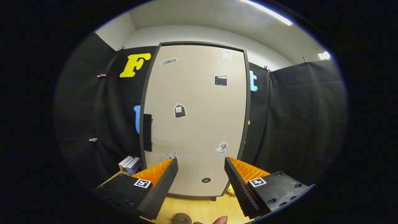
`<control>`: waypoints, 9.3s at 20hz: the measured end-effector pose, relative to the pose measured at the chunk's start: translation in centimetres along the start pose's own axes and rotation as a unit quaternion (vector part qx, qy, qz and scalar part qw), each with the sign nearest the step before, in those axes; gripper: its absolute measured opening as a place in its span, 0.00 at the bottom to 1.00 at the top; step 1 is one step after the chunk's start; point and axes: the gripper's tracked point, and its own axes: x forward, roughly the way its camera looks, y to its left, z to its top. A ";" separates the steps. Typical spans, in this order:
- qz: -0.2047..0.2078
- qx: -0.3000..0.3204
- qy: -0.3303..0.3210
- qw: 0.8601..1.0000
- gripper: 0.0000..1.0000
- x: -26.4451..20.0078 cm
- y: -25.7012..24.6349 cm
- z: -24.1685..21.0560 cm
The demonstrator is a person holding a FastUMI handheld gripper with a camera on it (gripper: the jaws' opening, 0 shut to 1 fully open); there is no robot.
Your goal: Open the shoe cabinet door, grab the shoes and put them into the shoe cabinet, then close the shoe cabinet door.
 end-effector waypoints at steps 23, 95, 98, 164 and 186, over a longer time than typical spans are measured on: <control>0.021 0.026 0.001 0.999 0.98 1.2 2.6 1.0; 0.009 0.029 -0.049 0.998 0.21 -7.0 -10.3 1.5; 0.006 0.052 -0.038 0.998 0.15 -7.2 -13.2 1.4; 0.050 0.088 0.334 0.937 0.10 1.5 9.0 -40.7; 0.026 0.109 0.154 0.982 0.10 21.9 0.5 -6.5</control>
